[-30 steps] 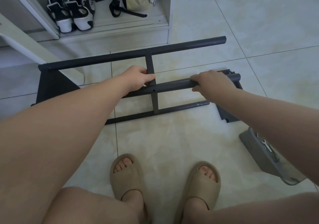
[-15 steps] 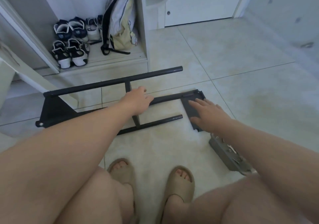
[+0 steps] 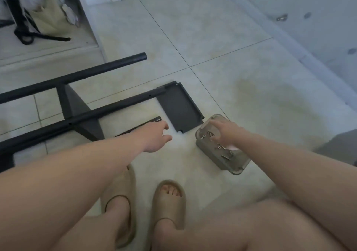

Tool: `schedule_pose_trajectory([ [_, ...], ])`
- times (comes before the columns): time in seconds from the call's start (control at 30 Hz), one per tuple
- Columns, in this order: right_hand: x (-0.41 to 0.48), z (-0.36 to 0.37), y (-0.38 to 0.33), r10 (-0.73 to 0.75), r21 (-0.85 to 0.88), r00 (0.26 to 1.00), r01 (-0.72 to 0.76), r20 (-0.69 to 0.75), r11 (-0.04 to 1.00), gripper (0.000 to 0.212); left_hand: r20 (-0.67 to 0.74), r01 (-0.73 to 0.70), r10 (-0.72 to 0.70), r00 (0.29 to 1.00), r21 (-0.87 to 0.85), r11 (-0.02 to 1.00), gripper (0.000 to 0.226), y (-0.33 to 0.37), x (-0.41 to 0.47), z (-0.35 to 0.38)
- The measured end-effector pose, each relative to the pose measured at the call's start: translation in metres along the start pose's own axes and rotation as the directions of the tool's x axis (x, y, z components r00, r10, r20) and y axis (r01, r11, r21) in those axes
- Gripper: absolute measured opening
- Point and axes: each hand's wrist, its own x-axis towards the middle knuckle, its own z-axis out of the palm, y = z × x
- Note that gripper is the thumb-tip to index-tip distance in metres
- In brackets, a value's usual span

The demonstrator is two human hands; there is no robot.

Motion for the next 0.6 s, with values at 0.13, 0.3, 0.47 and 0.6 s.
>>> schedule_pose_trajectory([
  [0.13,0.041,0.034,0.028,0.046,-0.017,0.996,-0.045,0.075,0.999,0.057,0.048,0.026,-0.019,0.999,-0.140,0.990,0.050,0.010,0.048,0.027],
  [0.3,0.085,0.083,0.063,0.141,0.067,0.987,-0.146,0.073,0.987,0.046,0.087,0.019,0.007,0.996,-0.291,0.956,0.051,0.031,0.107,0.067],
  [0.47,0.114,0.124,0.084,0.153,0.128,0.982,-0.167,0.114,0.978,0.047,0.053,-0.025,0.055,0.997,-0.446,0.895,0.040,0.056,0.153,0.093],
  [0.6,0.130,0.143,0.088,0.134,0.151,0.986,-0.148,0.102,0.977,0.050,0.026,-0.049,0.070,0.997,-0.477,0.878,0.017,0.059,0.169,0.111],
])
